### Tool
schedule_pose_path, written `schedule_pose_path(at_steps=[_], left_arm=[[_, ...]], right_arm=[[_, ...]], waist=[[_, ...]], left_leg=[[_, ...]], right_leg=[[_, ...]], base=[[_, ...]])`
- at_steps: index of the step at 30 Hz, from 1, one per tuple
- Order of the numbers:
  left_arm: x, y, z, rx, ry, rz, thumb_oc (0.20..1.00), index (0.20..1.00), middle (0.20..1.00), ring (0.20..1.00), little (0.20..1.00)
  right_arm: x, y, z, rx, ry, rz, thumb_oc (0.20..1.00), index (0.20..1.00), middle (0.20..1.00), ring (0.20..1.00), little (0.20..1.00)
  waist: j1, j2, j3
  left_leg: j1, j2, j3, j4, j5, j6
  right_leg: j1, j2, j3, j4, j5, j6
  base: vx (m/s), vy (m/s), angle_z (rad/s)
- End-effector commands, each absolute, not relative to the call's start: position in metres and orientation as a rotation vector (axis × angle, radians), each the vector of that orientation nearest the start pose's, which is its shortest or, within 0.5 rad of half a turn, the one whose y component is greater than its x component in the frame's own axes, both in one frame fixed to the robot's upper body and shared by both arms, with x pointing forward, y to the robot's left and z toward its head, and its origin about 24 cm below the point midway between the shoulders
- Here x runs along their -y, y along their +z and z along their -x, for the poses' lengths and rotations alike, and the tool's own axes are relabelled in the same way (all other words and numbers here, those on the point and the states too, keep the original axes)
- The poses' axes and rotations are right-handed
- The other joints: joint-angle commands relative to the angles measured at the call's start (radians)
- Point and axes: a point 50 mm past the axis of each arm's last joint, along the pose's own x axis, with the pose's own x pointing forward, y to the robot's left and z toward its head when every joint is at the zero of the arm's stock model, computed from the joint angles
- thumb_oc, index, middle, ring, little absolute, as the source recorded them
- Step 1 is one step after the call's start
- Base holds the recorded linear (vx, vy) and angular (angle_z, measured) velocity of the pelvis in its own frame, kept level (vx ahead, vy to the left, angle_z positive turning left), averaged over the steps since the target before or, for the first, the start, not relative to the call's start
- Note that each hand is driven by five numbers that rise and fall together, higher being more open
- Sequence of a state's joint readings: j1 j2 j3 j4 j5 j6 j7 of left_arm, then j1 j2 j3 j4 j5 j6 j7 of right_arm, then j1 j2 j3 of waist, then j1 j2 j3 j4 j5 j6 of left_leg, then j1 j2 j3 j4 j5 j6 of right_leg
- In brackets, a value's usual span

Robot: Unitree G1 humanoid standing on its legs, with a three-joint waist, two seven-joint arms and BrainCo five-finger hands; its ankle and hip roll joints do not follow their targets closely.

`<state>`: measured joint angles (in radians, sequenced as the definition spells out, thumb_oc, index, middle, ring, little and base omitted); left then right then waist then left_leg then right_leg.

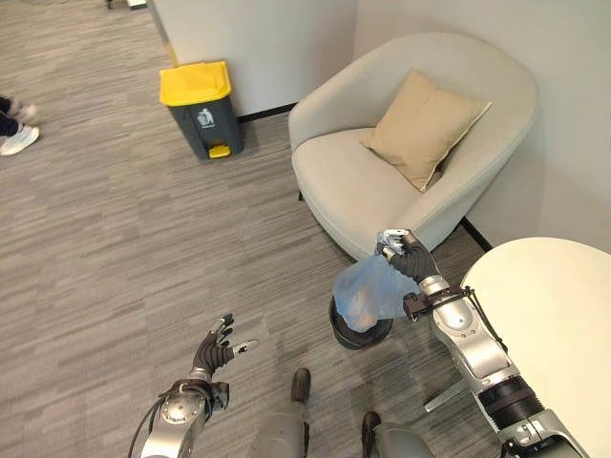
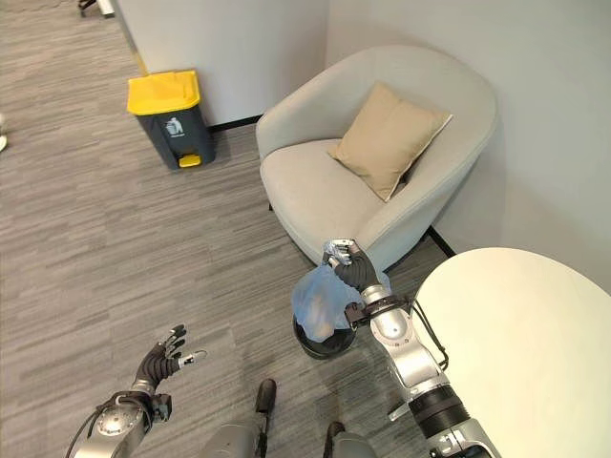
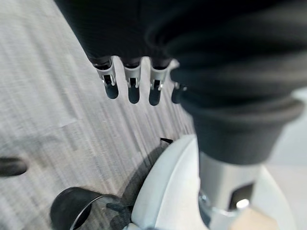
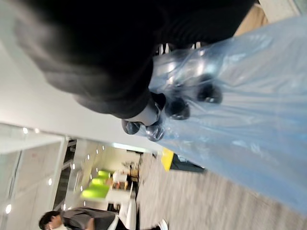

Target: Gather garbage on tea table into small bin, then transfer packed bag to large trash can.

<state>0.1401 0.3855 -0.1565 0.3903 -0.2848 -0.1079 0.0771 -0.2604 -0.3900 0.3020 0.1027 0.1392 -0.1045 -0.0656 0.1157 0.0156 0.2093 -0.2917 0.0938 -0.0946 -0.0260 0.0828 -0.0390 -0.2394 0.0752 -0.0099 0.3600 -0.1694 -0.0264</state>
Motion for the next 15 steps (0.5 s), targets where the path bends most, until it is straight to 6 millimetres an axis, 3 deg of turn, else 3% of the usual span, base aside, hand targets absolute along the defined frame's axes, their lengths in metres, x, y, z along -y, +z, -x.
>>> schedule_pose_path(at_steps=[1,4,6,8,12,15], left_arm=[[-0.228,-0.022,-0.227,-0.267,0.041,-0.172,1.0,1.0,1.0,1.0,1.0],[-0.217,-0.011,-0.234,-0.211,-0.018,-0.174,1.0,1.0,1.0,1.0,1.0],[-0.211,-0.005,-0.236,-0.18,-0.058,-0.197,1.0,1.0,1.0,1.0,1.0],[-0.206,0.002,-0.239,-0.144,-0.089,-0.215,1.0,1.0,1.0,1.0,1.0],[-0.192,0.018,-0.243,-0.06,-0.183,-0.273,1.0,1.0,1.0,1.0,1.0],[-0.173,0.043,-0.253,0.062,-0.294,-0.325,1.0,1.0,1.0,1.0,1.0]], right_arm=[[0.142,0.136,-0.292,0.438,0.233,0.207,0.2,0.2,0.2,0.2,0.2],[0.145,0.138,-0.291,0.442,0.233,0.221,0.2,0.2,0.2,0.2,0.2],[0.143,0.143,-0.29,0.461,0.259,0.219,0.2,0.2,0.2,0.2,0.2],[0.143,0.143,-0.289,0.462,0.272,0.212,0.2,0.2,0.2,0.2,0.2],[0.143,0.148,-0.286,0.488,0.287,0.181,0.2,0.2,0.2,0.2,0.2],[0.134,0.155,-0.282,0.521,0.336,0.122,0.2,0.2,0.2,0.2,0.2]], waist=[[-0.028,-0.058,-0.006],[-0.056,-0.075,-0.004],[-0.067,-0.089,-0.001],[-0.08,-0.094,-0.005],[-0.099,-0.08,-0.04],[-0.111,-0.088,-0.076]], left_leg=[[-0.014,-0.102,0.029,0.033,0.07,-0.051],[-0.009,-0.091,0.098,0.112,0.002,-0.025],[0.024,-0.1,0.084,0.182,-0.083,-0.023],[0.065,-0.091,0.078,0.201,-0.125,-0.026],[0.121,-0.081,0.085,0.11,-0.113,-0.023],[0.172,-0.085,0.103,0.061,-0.116,-0.016]], right_leg=[[0.173,-0.063,-0.034,-0.3,0.049,0.093],[0.146,-0.099,-0.086,-0.321,0.086,0.099],[0.142,-0.124,-0.105,-0.324,0.101,0.104],[0.143,-0.135,-0.117,-0.333,0.106,0.103],[0.152,-0.135,-0.132,-0.344,0.118,0.111],[0.178,-0.149,-0.131,-0.353,0.124,0.123]], base=[[-0.2,-0.028,1.02],[-0.21,-0.009,0.74],[-0.1,0.01,0.6],[-0.04,0.055,0.37],[0.05,0.096,0.25],[0.07,0.123,0.07]])
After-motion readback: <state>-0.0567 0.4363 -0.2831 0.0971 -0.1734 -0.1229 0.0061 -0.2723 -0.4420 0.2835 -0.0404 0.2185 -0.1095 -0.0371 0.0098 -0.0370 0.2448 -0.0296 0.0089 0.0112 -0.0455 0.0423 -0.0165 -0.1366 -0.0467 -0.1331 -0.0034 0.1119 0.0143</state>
